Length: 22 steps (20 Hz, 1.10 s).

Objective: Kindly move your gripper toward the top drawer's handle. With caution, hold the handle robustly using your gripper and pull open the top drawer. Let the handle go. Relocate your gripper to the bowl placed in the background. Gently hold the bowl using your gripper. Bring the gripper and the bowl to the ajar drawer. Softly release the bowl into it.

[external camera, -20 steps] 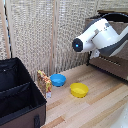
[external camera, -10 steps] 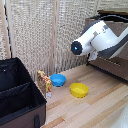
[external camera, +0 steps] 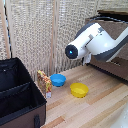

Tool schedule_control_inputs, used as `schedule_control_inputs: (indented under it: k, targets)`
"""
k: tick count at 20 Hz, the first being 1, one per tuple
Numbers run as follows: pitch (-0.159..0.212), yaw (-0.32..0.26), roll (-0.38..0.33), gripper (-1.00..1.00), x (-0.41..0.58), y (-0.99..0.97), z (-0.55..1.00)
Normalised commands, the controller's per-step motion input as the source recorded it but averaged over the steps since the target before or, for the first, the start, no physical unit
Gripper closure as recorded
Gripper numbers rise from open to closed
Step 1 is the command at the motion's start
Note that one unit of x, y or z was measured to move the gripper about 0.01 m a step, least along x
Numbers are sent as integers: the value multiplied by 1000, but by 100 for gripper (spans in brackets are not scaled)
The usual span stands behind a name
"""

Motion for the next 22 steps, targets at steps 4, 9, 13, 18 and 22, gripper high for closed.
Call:
schedule_control_inputs:
  k: [4,9,13,18,22]
  targets:
    - [89,-190,298,-100,281,257,108]
    - [50,-262,280,-100,120,103,161]
    - [45,-267,275,-100,106,94,171]
    - [43,-269,273,-100,103,93,175]
    - [44,-269,276,-100,106,96,171]
